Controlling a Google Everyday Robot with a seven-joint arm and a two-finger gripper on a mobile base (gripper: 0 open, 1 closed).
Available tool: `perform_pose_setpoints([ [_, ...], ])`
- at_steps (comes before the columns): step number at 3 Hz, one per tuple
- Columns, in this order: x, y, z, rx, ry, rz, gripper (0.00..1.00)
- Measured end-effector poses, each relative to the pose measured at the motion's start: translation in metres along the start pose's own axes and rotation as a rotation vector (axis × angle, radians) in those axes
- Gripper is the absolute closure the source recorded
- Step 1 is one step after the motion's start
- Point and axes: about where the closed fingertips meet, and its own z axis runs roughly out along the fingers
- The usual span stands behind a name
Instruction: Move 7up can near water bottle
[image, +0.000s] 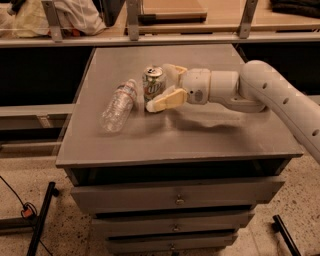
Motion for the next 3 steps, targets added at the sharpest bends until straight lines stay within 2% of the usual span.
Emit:
perform_pose_setpoints([
  [1,-0.006,-0.002,-0.012,-0.008,0.042,-0.022,0.00],
  [2,-0.019,-0.006,-0.036,0.015,0.098,-0.059,0.00],
  [3,-0.020,-0.007,-0.039,0.017,0.105,-0.063,0.00],
])
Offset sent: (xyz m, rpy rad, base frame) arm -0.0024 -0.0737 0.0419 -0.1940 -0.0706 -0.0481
